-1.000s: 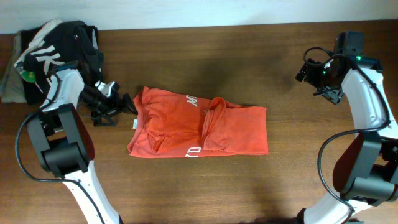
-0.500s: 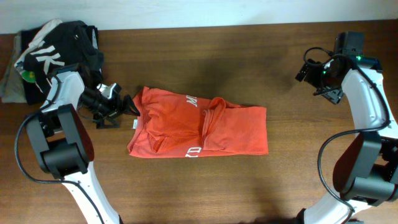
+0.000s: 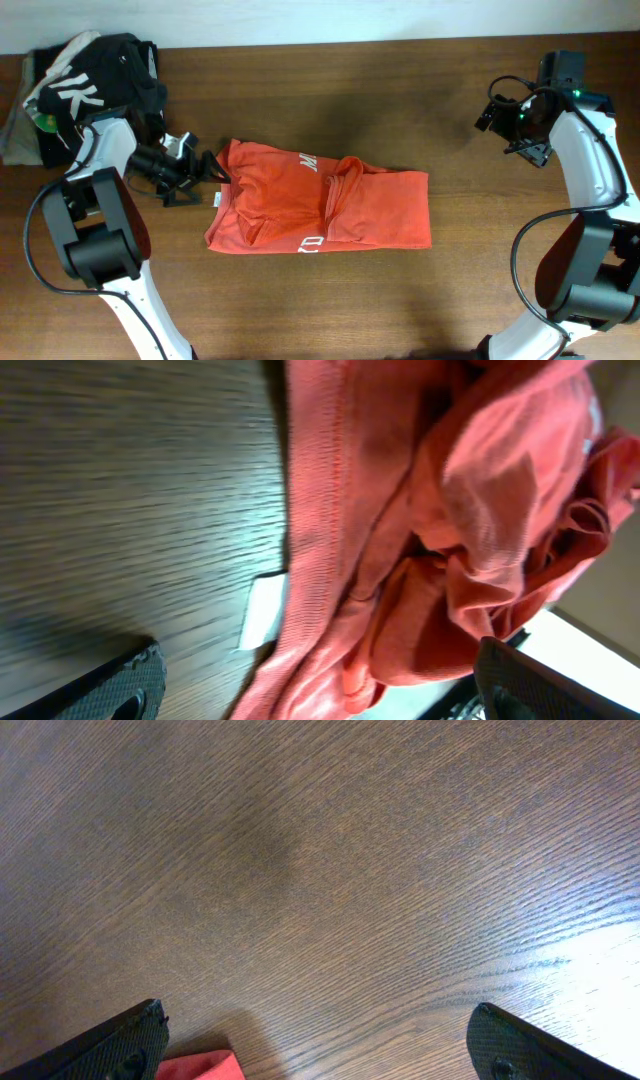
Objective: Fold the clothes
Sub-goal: 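Grasp the bundle's left edge with the left gripper, then fold the left part rightward over the bundle with the left gripper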
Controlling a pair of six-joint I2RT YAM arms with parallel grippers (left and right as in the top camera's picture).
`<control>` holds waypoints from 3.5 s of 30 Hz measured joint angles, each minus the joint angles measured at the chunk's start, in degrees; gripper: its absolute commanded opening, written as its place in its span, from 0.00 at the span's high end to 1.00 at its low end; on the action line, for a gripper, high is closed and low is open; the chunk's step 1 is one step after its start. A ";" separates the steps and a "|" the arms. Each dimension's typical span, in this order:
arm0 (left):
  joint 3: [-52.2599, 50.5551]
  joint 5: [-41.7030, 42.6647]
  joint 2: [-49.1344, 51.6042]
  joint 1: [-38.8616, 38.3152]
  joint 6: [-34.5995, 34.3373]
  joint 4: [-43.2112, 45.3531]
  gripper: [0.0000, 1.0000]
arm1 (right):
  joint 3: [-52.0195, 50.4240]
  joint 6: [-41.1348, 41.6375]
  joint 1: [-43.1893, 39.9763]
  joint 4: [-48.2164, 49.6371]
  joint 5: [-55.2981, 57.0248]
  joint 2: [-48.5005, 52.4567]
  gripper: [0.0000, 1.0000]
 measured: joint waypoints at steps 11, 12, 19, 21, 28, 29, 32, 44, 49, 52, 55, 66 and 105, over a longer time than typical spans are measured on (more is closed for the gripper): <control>-0.31 2.97 0.17 -4.85 -0.74 2.23 0.01 | 0.00 0.07 0.00 0.00 0.00 0.00 0.01; -0.33 3.15 0.17 -4.96 -0.83 2.38 0.01 | 0.00 0.04 0.00 0.00 0.02 0.00 0.01; -1.22 2.71 -0.39 -6.88 -1.20 4.00 0.01 | 0.00 0.00 0.00 0.00 0.00 0.00 0.01; -1.27 2.32 -0.50 -7.82 -1.40 4.39 0.07 | 0.00 0.07 0.00 0.00 0.00 0.00 0.01; -2.12 0.63 -0.07 -10.51 -1.44 6.67 0.63 | 0.00 0.07 0.00 0.07 0.00 0.00 0.01; -2.23 0.81 0.13 -10.62 -1.73 6.69 0.65 | 0.00 0.00 0.00 0.09 0.02 0.00 0.01; -2.64 -0.48 0.70 -10.58 -1.44 7.10 0.99 | 0.00 0.02 0.00 0.11 0.04 0.00 0.01; -0.63 -7.56 1.11 -10.40 -8.79 4.39 0.99 | 0.00 0.04 0.00 0.11 0.04 0.00 0.01; 5.68 -20.76 2.29 -8.20 -12.26 -2.78 0.99 | 0.00 0.04 0.00 0.11 0.04 0.00 0.01; 10.75 -28.94 3.87 -7.32 -14.56 -7.87 0.99 | 0.00 0.02 0.00 0.11 0.04 0.00 0.01; 17.90 -33.46 4.68 -7.19 -16.50 -13.40 0.99 | 0.00 0.02 0.00 0.09 0.04 0.00 0.01; 38.05 -36.35 4.72 -13.29 -18.16 -25.57 0.99 | 0.00 0.02 0.00 0.09 0.04 0.00 0.01; 27.39 -32.44 0.98 -47.52 -23.76 -13.81 0.84 | 0.00 0.04 0.00 0.11 0.04 0.00 0.01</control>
